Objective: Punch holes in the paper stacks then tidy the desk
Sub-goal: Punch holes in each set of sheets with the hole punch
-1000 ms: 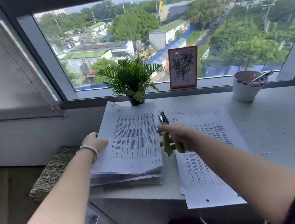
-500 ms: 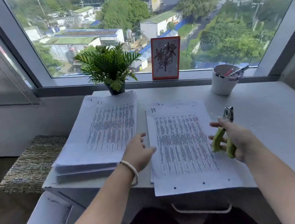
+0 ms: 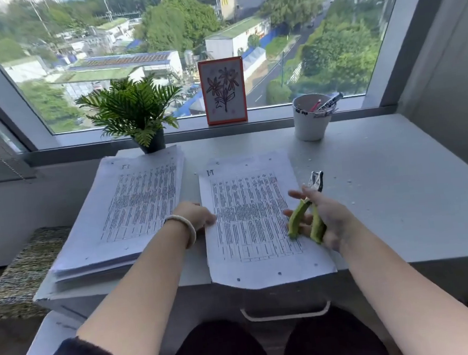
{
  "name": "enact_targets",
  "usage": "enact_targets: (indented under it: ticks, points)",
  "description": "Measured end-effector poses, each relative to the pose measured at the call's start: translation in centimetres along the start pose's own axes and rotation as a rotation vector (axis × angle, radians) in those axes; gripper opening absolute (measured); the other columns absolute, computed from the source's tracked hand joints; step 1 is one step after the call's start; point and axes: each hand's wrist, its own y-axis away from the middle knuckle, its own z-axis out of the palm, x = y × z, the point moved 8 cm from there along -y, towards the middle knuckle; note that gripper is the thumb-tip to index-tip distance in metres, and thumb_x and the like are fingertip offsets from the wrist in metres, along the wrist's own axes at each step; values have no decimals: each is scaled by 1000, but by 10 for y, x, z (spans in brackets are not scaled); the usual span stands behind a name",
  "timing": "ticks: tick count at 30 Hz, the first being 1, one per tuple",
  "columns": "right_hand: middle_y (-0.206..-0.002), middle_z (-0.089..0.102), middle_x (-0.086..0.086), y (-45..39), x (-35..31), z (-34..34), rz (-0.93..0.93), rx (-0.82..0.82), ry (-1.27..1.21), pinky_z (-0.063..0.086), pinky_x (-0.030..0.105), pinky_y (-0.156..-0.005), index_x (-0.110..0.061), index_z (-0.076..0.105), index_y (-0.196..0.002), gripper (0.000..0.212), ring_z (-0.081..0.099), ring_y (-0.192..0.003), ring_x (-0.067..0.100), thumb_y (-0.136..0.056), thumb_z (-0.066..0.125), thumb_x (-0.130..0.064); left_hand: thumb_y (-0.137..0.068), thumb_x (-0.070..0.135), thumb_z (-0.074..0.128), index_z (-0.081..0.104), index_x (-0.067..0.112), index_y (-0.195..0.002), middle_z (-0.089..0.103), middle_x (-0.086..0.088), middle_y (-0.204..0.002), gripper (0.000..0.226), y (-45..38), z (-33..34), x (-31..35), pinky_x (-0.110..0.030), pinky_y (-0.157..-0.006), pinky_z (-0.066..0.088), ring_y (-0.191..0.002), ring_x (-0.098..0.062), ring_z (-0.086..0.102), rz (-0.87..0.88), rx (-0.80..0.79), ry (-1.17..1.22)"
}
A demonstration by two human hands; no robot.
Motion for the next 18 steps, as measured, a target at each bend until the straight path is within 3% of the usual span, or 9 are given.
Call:
enact_targets:
  ticks: [2, 5, 8, 9, 11, 13, 15, 17, 18]
  points:
    - [-112, 59, 30, -1, 1, -3, -11, 4, -26, 51, 51, -93, -8, 62, -117, 41, 62, -106, 34, -99, 46, -41, -84, 22, 71, 61, -3, -101, 63, -8, -92, 32, 3, 0, 8, -28, -72, 50, -72, -19, 55, -8, 24, -54]
    - [-107, 63, 31, -3, 3, -6, -30, 7, -72, 49, 53, -96, -6, 61, -120, 43, 65, -100, 34, -99, 46, -41, -82, 23, 73, 57, 2, -100, 60, -6, -102, 32, 1, 1, 15, -32, -87, 51, -84, -20, 54, -33, 11, -12]
    - [-96, 66, 28, -4, 3, -8, -55, 5, -106, 48, 54, -97, -4, 59, -120, 43, 67, -95, 32, -99, 46, -39, -79, 21, 75, 58, -2, -100, 57, -10, -80, 35, 0, 1, 18, -30, -60, 51, -67, -22, 54, -40, -13, 46]
    - [-91, 68, 26, -5, 3, -9, -66, 14, -108, 48, 54, -98, -4, 60, -119, 43, 67, -94, 32, -99, 47, -39, -79, 17, 76, 59, -1, -103, 60, -14, -81, 34, 1, 2, 20, -32, -60, 53, -66, -24, 56, -23, -27, 102]
    - [-78, 71, 22, -6, 3, -11, -79, 41, -115, 48, 55, -97, -4, 61, -114, 40, 67, -94, 32, -99, 48, -39, -75, 12, 77, 61, -1, -106, 65, -22, -105, 37, -1, 7, 25, -41, -82, 55, -83, -27, 62, -5, -69, 211]
    - [-71, 71, 19, -5, 2, -10, -81, 55, -114, 49, 55, -96, -5, 62, -110, 38, 68, -92, 32, -99, 48, -38, -72, 18, 79, 64, -2, -101, 64, -18, -113, 38, 2, 14, 30, -33, -82, 52, -84, -25, 60, -8, -124, 190]
    - [-81, 70, 23, -4, 0, -9, -64, 56, -100, 51, 52, -92, -5, 62, -111, 39, 67, -93, 32, -99, 47, -39, -83, 21, 72, 57, -2, -119, 58, -14, -116, 46, 7, 12, 37, -29, -82, 46, -95, -27, 58, 16, -66, 15]
    - [-103, 63, 24, -4, -10, -9, -77, 51, -46, 52, 47, -89, -6, 65, -105, 40, 64, -100, 30, -99, 46, -40, -86, 20, 69, 42, -3, -136, 49, -15, -136, 61, 10, 9, 51, -31, -101, 39, -121, -29, 50, 106, 4, 22]
    - [-111, 59, 22, -6, -19, -9, -102, 42, 4, 51, 43, -89, -7, 66, -101, 40, 61, -105, 28, -99, 44, -41, -85, 16, 70, 44, -3, -133, 52, -16, -135, 58, 8, 8, 59, -35, -104, 40, -120, -30, 52, 155, 1, 66]
